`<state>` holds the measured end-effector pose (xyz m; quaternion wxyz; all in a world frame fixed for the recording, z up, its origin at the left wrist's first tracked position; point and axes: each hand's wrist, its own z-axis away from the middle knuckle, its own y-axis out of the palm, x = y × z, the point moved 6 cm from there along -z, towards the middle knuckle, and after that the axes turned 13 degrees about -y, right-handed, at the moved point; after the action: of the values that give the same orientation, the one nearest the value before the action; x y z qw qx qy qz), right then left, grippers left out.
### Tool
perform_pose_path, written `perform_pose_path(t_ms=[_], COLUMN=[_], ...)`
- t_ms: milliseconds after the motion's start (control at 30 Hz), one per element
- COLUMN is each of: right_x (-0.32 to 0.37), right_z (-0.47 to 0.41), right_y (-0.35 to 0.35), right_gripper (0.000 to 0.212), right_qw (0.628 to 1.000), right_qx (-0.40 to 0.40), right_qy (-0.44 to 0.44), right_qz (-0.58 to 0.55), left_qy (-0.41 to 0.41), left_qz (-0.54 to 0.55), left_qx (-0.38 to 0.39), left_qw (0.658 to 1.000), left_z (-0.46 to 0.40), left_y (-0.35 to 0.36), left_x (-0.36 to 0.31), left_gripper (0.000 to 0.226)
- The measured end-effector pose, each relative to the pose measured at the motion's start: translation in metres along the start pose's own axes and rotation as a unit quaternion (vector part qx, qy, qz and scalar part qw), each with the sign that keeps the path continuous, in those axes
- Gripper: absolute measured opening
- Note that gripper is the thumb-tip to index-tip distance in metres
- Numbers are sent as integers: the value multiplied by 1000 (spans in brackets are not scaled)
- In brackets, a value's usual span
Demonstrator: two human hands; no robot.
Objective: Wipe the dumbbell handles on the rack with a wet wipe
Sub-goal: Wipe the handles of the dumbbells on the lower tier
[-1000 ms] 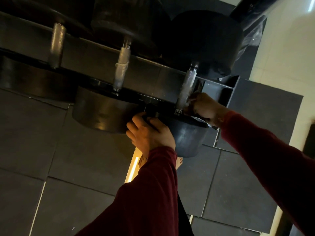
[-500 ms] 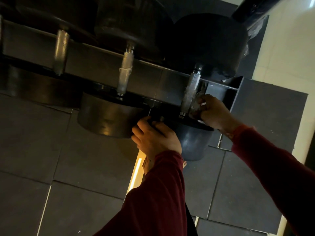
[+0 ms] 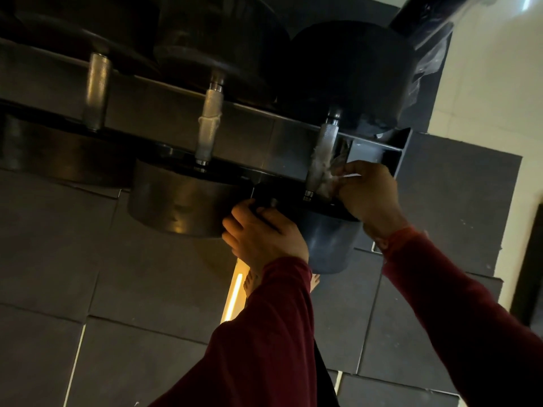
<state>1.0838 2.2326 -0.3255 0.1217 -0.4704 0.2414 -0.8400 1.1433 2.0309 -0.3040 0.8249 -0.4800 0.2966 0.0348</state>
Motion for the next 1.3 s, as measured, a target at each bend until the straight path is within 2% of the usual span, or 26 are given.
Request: perform_pose_path(t_ms=[133,233,367,433,500,533,667,767,933,1033,1167,1300], right_x=[14,20,21,21,21,22,26,32,17,20,31,31], right_z=[10,11,6,-1,-5,-6,-21,-35,-33,-21,-15,-35], right_y=[-3,6,10,11,11,11,2,-4,12,18,24,10], right_gripper=[17,18,22,16,28,28,19,19,25,23,21,23], right_qw=[996,988,979,983,982,982,987,979,941,954,982,973], right_qx=[-67,-22,27,35,32,20,-100,-203,-275,-252,-183,-232], right_qy=[-58,-129,-102,-78,-93,-99,-84,-28,74,74,-14,9], right_qz=[-26,87,174,164,163,161,99,-15,-184,-144,-37,0], left_qy=[-2,-4,-3,-1,2,2,2,4,4,7,7,8], left_qz=[2,1,-1,-1,-1,-1,0,-7,-12,-15,-15,-12], left_qx=[7,8,7,5,1,0,4,9,8,8,6,7], left_qw=[1000,1000,1000,1000,1000,1000,1000,1000,1000,1000,1000,1000], left_z=[1,1,1,0,1,1,1,2,1,1,1,2], left_y=[0,0,0,0,0,0,0,0,0,0,0,-1], left_x=[0,1,0,-1,-2,-2,-2,-2,-2,-2,-2,-3], left_gripper=[30,30,30,30,30,30,31,32,32,31,31,31])
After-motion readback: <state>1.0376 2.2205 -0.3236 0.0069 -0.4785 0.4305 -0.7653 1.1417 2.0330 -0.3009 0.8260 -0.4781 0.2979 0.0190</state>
